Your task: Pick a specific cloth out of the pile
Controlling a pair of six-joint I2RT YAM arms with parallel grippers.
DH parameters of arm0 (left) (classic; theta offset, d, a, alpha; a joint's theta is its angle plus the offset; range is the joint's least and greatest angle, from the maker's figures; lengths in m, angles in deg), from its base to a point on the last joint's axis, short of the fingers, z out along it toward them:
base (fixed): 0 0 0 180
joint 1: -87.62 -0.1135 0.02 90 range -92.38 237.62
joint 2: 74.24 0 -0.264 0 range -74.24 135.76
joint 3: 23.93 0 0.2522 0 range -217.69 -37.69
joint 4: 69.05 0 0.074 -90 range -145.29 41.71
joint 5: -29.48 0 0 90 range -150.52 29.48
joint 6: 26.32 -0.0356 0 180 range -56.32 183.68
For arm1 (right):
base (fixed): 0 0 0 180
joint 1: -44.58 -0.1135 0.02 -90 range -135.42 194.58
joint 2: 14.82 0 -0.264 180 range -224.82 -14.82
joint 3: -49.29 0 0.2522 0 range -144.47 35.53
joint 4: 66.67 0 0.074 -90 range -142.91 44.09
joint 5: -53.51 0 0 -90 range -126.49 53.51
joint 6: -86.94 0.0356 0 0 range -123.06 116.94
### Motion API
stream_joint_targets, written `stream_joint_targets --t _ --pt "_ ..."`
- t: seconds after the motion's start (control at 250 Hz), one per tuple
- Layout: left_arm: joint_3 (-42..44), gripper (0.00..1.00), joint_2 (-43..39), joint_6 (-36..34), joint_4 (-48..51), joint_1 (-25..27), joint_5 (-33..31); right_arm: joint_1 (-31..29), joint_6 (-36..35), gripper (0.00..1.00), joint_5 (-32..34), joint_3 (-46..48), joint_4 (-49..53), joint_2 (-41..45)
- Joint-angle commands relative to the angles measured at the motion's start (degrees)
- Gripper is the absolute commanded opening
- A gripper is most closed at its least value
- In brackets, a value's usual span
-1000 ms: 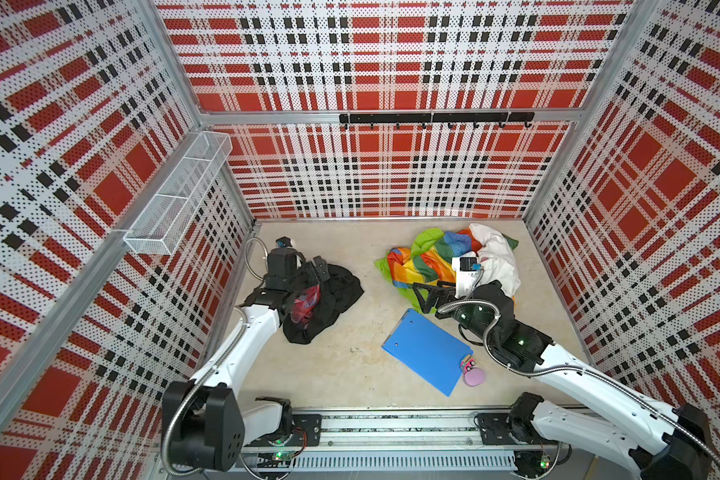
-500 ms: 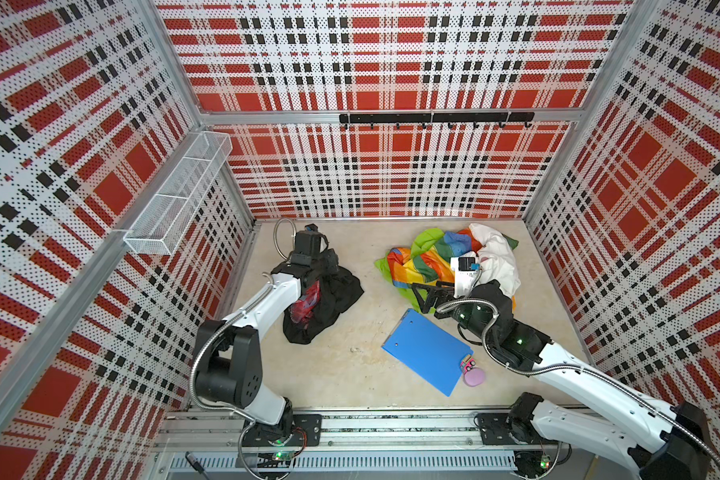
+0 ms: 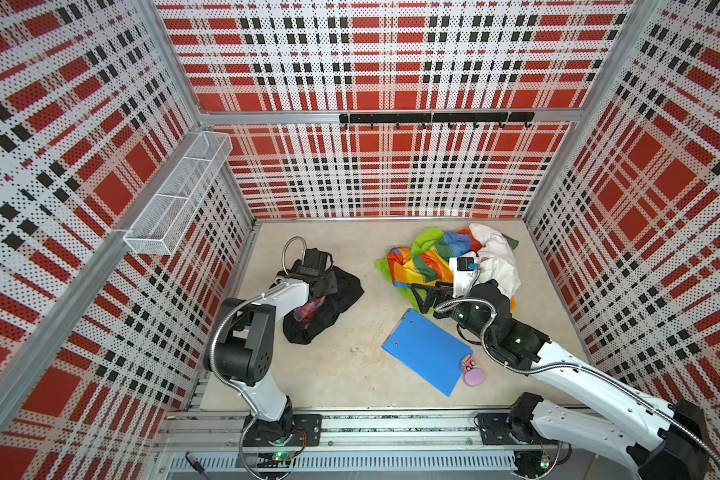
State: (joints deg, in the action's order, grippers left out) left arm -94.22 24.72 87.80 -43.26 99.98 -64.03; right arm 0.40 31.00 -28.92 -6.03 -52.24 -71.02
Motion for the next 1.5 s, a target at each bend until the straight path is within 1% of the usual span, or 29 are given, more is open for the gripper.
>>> stream_joint_targets --t 0.0,0.096,0.172,0.232,0.34,0.452,0.588,0.712,0.812,0.885,0.953,1.077,1.193,1.373,1.497 --pt "0.8 0.46 3.8 2.5 -2.1 0.1 0.5 0.0 -0.4 0.99 0.2 -1.0 -2.2 0.7" --pt "0.6 0.47 5.7 3.6 -3.8 0.1 1.2 0.0 -0.4 0.99 0.7 -0.7 -1.9 1.4" --pt "0.8 0.52 6.2 4.2 -6.8 0.0 2.4 0.0 -0.4 0.99 0.8 -0.7 -1.6 1.5" --pt "0.4 0.53 5.7 4.9 -8.1 -0.2 3.1 0.0 -0.5 0.99 0.8 -0.9 -1.4 1.4" --pt "-0.2 0.59 2.5 5.1 -10.5 -0.8 4.4 0.0 -0.7 0.99 0.6 -1.3 -1.0 1.3" --pt "-1.6 0.63 -1.9 4.2 -7.8 -1.4 4.3 0.1 -0.8 0.99 0.6 -1.5 -0.8 1.4" --pt "-1.9 0.67 -8.9 1.7 -1.5 -2.1 0.8 0.0 -0.8 0.99 0.5 -1.3 -0.9 1.5" --pt "0.6 0.72 -14.7 -0.2 4.1 -3.3 -2.9 0.0 -0.8 0.99 0.3 -1.1 -1.3 1.6" --pt "4.1 0.73 -18.1 -0.6 5.9 -4.5 -3.4 0.0 -0.7 0.99 0.0 -1.2 -1.5 1.1" --pt "6.7 0.74 -19.2 -0.3 5.4 -4.6 -2.8 0.0 -0.6 0.99 -0.3 -1.4 -1.9 0.8" --pt "7.9 0.75 -18.5 -0.2 4.5 -4.2 -2.3 0.0 -0.7 0.99 -0.6 -1.6 -2.2 0.3" --pt "6.9 0.75 -14.2 0.0 2.5 -2.9 -2.2 0.0 -0.7 0.98 -1.5 -2.0 -2.4 -0.6" --pt "5.6 0.74 -9.3 1.1 -0.1 -2.1 -2.6 0.0 -0.5 0.98 -1.0 -1.7 -2.3 0.0" --pt "4.9 0.66 -2.0 3.5 -3.5 -1.5 -1.8 0.0 -0.6 0.98 0.2 -1.1 -1.2 1.5" --pt "4.2 0.57 1.3 5.3 -5.2 -1.4 -2.0 0.0 -0.8 0.98 0.1 -1.4 -0.9 1.3"
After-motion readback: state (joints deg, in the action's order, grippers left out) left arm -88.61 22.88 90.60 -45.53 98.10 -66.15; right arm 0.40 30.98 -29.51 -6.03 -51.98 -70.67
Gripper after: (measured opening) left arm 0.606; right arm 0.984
